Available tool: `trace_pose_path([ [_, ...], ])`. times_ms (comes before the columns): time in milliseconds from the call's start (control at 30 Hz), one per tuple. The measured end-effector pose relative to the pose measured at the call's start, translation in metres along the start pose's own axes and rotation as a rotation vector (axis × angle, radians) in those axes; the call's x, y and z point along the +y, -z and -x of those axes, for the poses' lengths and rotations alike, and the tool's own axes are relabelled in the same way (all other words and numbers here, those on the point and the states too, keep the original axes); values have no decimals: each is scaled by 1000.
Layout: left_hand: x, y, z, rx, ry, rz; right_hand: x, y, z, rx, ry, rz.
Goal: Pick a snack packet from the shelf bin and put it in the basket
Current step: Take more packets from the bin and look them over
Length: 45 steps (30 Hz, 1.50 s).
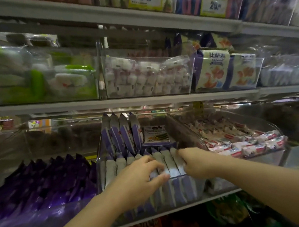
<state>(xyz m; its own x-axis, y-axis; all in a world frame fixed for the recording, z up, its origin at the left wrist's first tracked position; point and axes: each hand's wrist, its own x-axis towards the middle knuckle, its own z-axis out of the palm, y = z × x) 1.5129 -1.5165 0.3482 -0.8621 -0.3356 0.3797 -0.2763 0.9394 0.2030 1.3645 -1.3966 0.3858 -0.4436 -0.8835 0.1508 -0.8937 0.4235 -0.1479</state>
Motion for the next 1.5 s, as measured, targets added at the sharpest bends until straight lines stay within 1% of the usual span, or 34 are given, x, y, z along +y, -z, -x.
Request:
trace_pose_path([
  [100, 0, 0, -4, -33, -7, -20, -3, 2, 1, -27, -8, -3],
  [200, 6, 1, -18, -54, -56, -42, -7, 6, 1, -66, 16, 11],
  [267, 15, 1, -32, -75, -78, -17, -6, 10, 1, -124, 22, 15],
  [367, 22, -3, -51, -214, -92, 54, 1, 28, 3, -217, 10, 66],
  [433, 18, -6, -56, -281, -80, 66, 6, 42, 1, -225, 18, -3],
  [467, 15, -7, -58, -284, -80, 56, 6, 49, -1, -190, 37, -60],
  [500, 12, -8, -58, -277, -89, 41, 6, 55, -5, -110, 73, -76],
  [567, 9, -9, -57, -266, -112, 26, 3, 60, -21, 117, 162, 1],
  [600, 10, -9, -57, -268, -115, 27, 0, 58, -30, 196, 187, 27],
  [633, 10, -10, -57, -275, -112, 28, -3, 53, -40, 231, 197, 44],
  [667, 11, -10, -57, -281, -109, 28, -4, 45, -52, 228, 201, 54],
  [767, 13, -10, -57, -292, -103, 34, -7, 24, -80, 144, 185, 48],
  [800, 13, -9, -56, -294, -101, 39, -6, 21, -86, 140, 185, 46],
  [900, 13, -9, -56, -293, -104, 37, -5, 21, -95, 177, 188, 50],
  [1133, 14, -11, -56, -283, -101, -4, -12, 39, -87, 421, 153, 115],
  [1233, 15, -11, -55, -264, -99, -8, -2, 49, -60, 560, 231, 66],
  [1300, 15, -10, -55, -252, -98, -20, 8, 53, -33, 622, 276, -4],
  [1367, 16, -10, -54, -208, -106, -29, 17, 52, -5, 696, 307, -62],
  [1433, 20, -9, -52, -127, -105, 0, 26, 47, 23, 803, 331, -149],
  [1500, 26, -8, -45, -38, -42, 84, 32, 33, 49, 897, 348, -235],
])
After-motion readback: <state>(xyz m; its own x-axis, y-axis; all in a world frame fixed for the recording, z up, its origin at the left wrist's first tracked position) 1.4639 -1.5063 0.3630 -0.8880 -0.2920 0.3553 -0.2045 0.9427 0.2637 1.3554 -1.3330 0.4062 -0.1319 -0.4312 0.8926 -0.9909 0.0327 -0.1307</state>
